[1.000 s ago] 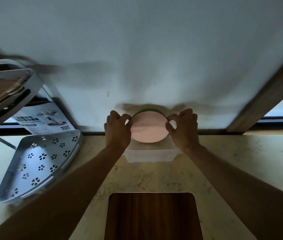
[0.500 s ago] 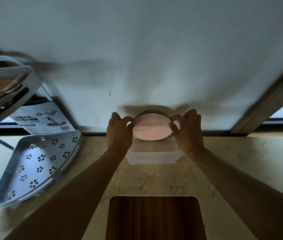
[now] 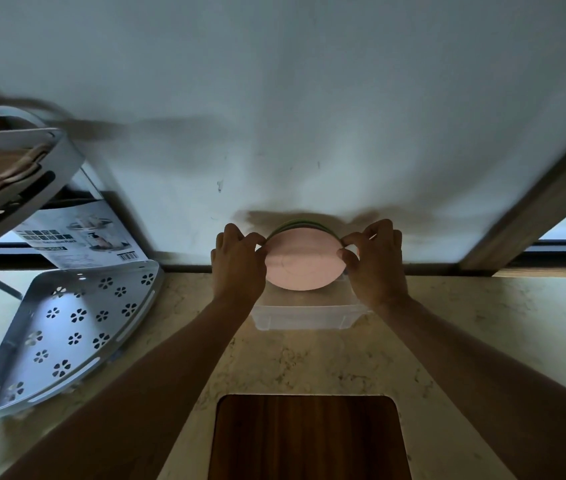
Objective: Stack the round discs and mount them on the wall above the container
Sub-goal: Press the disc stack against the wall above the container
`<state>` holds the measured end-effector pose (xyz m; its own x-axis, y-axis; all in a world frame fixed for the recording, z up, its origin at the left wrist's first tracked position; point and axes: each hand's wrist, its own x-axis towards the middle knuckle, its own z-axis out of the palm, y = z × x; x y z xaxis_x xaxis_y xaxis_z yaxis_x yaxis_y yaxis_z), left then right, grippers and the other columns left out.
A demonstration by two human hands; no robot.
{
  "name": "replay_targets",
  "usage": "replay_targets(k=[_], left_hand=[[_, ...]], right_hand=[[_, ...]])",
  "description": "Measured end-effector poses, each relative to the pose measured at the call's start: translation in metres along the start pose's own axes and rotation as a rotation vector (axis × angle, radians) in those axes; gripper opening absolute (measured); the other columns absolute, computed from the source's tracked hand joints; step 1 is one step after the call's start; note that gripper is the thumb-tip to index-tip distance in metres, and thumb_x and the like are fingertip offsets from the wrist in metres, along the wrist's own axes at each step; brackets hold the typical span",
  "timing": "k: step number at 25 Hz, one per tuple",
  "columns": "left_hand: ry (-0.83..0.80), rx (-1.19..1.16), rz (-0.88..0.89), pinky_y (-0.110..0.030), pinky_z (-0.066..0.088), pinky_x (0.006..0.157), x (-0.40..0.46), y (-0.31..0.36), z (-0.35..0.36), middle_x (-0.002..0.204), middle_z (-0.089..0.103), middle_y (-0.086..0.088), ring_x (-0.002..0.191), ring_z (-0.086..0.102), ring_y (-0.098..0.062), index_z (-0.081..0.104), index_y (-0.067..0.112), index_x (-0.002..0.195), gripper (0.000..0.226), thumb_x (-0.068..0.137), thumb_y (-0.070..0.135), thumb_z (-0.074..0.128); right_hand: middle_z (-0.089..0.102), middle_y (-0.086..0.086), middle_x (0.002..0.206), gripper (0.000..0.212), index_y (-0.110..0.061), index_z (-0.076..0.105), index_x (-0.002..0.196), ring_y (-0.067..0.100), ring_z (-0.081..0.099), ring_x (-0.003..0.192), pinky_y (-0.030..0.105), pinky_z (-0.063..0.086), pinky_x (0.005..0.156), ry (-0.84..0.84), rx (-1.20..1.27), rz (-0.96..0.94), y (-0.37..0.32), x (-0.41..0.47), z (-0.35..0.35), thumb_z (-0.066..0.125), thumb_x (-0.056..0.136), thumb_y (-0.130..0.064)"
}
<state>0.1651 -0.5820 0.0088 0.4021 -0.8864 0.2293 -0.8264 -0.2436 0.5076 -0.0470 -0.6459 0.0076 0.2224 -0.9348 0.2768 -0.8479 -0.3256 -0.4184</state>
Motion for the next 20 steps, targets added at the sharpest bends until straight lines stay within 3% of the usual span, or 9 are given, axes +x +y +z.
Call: replay_targets(k=[6, 20], left_hand=[[0.024, -0.065, -0.067, -0.047, 0.05, 0.084, 0.0006, -0.0012, 0.0013, 0.094, 0.045, -0.002, 0.088, 0.056, -0.029, 0.073, 0.025, 0.109, 0.02, 0.09, 0.027, 0.066], [0.042, -0.062, -0.084, -0.044, 0.053, 0.084, -0.0001, -0.0033, 0.0031, 0.106, 0.052, -0.008, 0.09, 0.06, -0.028, 0.068, 0.021, 0.117, 0.029, 0.089, 0.022, 0.066]], right_hand=[[0.047, 0.014, 0.116, 0.021, -0.014, 0.072, 0.108, 0.029, 0.048, 0.107, 0.042, 0.053, 0.085, 0.024, -0.035, -0.001, -0.0017, -0.001, -0.0007, 0.068, 0.09, -0.024], [0.045, 0.013, 0.119, 0.03, -0.013, 0.07, 0.115, 0.028, 0.05, 0.106, 0.043, 0.052, 0.089, 0.023, -0.014, 0.061, -0.0016, 0.0003, 0.0005, 0.071, 0.086, -0.022]])
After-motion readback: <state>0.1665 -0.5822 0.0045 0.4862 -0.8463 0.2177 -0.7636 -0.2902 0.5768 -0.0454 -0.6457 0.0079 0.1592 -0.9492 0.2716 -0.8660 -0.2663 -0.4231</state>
